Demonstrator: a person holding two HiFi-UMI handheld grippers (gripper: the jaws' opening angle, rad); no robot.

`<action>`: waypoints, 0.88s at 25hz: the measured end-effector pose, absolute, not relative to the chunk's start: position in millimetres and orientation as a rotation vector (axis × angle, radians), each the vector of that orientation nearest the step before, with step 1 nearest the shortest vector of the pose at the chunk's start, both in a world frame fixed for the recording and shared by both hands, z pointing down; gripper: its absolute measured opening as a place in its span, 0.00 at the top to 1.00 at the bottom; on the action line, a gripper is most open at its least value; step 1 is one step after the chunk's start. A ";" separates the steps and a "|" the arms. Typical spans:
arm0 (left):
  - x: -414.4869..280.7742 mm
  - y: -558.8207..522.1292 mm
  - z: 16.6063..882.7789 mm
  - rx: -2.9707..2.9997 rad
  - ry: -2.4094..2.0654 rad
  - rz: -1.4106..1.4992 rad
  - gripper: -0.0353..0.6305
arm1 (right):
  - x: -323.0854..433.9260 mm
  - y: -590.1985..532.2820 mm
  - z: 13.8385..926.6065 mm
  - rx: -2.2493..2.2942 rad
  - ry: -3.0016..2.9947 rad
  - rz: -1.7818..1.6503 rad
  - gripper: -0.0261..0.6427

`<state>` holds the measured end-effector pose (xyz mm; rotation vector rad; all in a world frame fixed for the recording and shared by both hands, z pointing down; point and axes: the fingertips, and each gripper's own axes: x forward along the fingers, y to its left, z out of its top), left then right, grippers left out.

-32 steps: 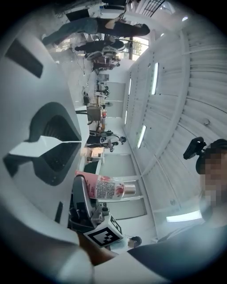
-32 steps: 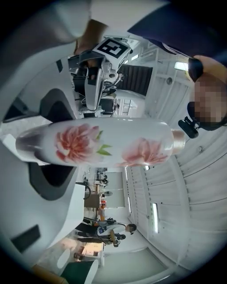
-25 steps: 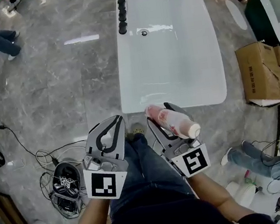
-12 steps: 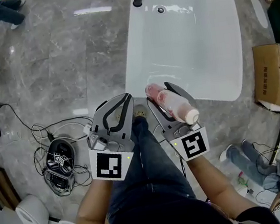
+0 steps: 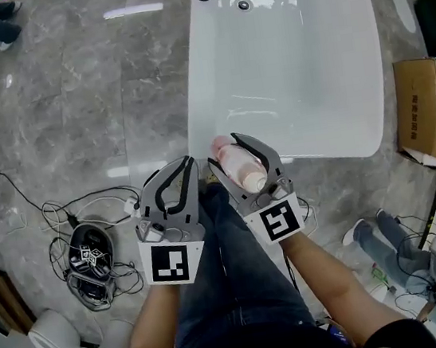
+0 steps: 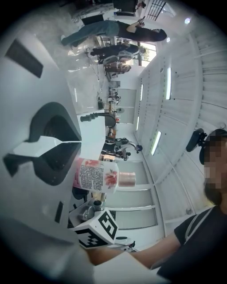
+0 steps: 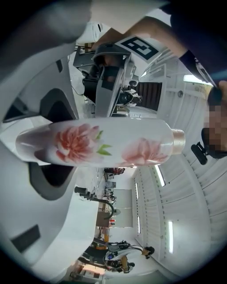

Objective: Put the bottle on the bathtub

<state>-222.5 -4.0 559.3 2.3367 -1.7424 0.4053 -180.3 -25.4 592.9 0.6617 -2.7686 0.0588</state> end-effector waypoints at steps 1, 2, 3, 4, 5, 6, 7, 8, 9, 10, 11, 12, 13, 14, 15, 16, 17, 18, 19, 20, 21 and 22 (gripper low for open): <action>-223.6 -4.5 565.9 2.326 -1.744 0.402 0.90 | -182.1 -23.0 605.6 0.620 -2.730 0.041 0.58; -225.3 -4.8 572.4 2.315 -1.745 0.399 0.90 | -184.9 -21.6 617.0 0.589 -2.700 0.032 0.58; -227.5 -5.1 578.6 2.305 -1.747 0.400 0.90 | -188.9 -21.5 626.7 0.572 -2.684 0.030 0.58; -229.7 -5.6 584.3 2.298 -1.748 0.402 0.90 | -193.3 -22.4 635.2 0.565 -2.677 0.032 0.58; -231.6 -6.0 589.1 2.295 -1.750 0.407 0.90 | -197.3 -23.8 642.7 0.561 -2.672 0.033 0.58; -233.1 -6.0 593.3 2.294 -1.751 0.413 0.90 | -200.4 -24.8 649.6 0.557 -2.666 0.032 0.58; -234.4 -5.5 597.3 2.293 -1.751 0.421 0.90 | -202.9 -25.1 656.2 0.552 -2.657 0.030 0.58; -236.1 -5.0 601.4 2.292 -1.751 0.429 0.90 | -205.8 -25.1 662.2 0.545 -2.649 0.027 0.58; -238.2 -4.6 605.4 2.292 -1.750 0.437 0.90 | -209.1 -25.1 667.4 0.538 -2.645 0.024 0.58; -240.3 -4.3 609.2 2.292 -1.747 0.444 0.90 | -212.6 -25.1 671.7 0.533 -2.645 0.023 0.58; -242.3 -4.1 612.3 2.291 -1.745 0.449 0.90 | -215.7 -25.0 675.3 0.530 -2.645 0.023 0.58; -243.9 -3.9 614.7 2.291 -1.742 0.453 0.90 | -218.1 -24.7 678.6 0.527 -2.644 0.026 0.58; -245.2 -3.7 616.4 2.290 -1.740 0.457 0.90 | -220.0 -24.4 681.4 0.525 -2.642 0.030 0.58; -246.3 -3.3 617.7 2.291 -1.738 0.463 0.90 | -221.6 -24.0 684.1 0.523 -2.641 0.034 0.58; -247.3 -2.8 619.0 2.293 -1.736 0.470 0.90 | -223.1 -23.6 686.7 0.522 -2.639 0.037 0.58; -248.5 -2.3 620.3 2.296 -1.733 0.477 0.90 | -224.7 -23.5 689.4 0.521 -2.639 0.039 0.58; -250.1 -2.0 621.8 2.299 -1.731 0.483 0.90 | -226.4 -23.7 692.4 0.521 -2.637 0.040 0.58; -251.9 -2.1 623.4 2.301 -1.729 0.487 0.90 | -228.0 -24.3 695.8 0.521 -2.634 0.041 0.58; -253.7 -2.1 625.0 2.301 -1.727 0.488 0.90 | -229.3 -24.9 699.4 0.522 -2.629 0.042 0.58; -255.3 -1.9 626.5 2.298 -1.726 0.486 0.90 | -230.1 -25.4 702.8 0.523 -2.624 0.046 0.58; -256.5 -1.3 627.7 2.291 -1.725 0.481 0.90 | -230.5 -25.5 705.8 0.526 -2.621 0.053 0.58; -257.3 -0.3 628.5 2.286 -1.725 0.478 0.90 | -230.8 -25.2 708.6 0.532 -2.619 0.066 0.58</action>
